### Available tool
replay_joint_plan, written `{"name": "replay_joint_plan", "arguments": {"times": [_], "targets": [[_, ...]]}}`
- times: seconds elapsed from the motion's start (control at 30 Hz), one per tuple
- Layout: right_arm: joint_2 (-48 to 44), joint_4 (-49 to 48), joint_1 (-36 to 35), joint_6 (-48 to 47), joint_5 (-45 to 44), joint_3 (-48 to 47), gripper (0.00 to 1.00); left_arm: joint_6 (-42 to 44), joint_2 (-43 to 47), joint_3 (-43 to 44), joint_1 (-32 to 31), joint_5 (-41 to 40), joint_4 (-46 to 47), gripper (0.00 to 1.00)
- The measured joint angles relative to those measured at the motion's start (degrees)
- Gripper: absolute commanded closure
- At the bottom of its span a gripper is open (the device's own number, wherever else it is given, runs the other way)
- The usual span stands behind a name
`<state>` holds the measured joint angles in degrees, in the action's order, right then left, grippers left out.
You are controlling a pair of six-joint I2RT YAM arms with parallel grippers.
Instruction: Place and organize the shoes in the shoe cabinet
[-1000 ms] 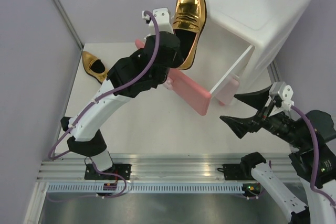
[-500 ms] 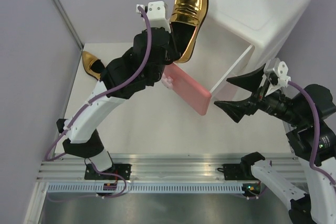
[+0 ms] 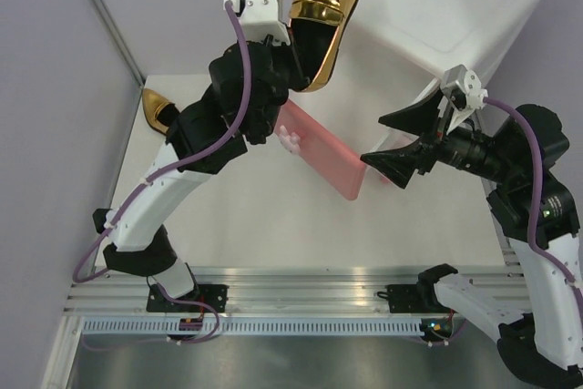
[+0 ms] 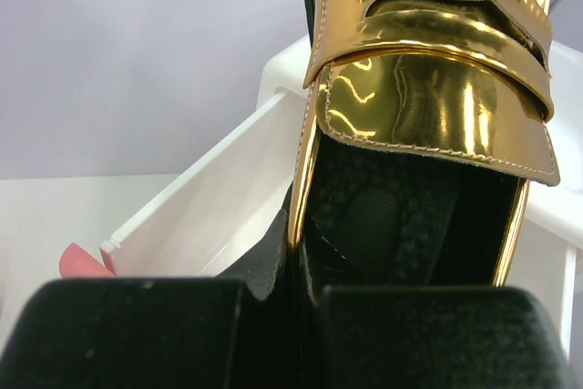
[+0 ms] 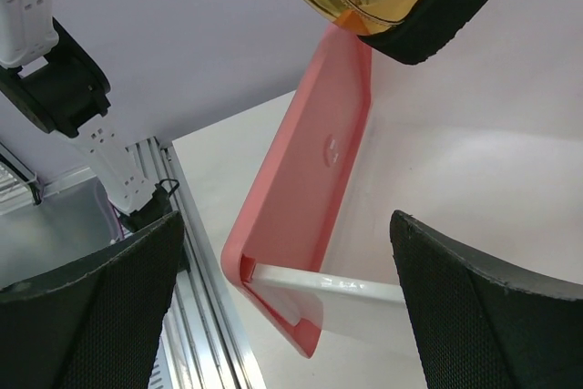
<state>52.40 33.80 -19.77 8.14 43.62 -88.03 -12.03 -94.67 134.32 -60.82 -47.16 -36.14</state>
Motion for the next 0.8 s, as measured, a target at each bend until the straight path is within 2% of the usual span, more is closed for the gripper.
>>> {"name": "replay_joint_plan", "arguments": {"times": [0.37, 0.8], "targets": [[4.4, 1.1, -1.3, 1.0, -0.5, -2.4, 0.02, 3.9, 0.0, -1.9, 0.3, -2.3, 0.8, 0.98], [8.7, 6.6, -7.8, -0.4, -4.1, -7.4, 0.08, 4.5, -0.4, -2.5, 1.0, -2.3, 0.7, 0.98]]}}
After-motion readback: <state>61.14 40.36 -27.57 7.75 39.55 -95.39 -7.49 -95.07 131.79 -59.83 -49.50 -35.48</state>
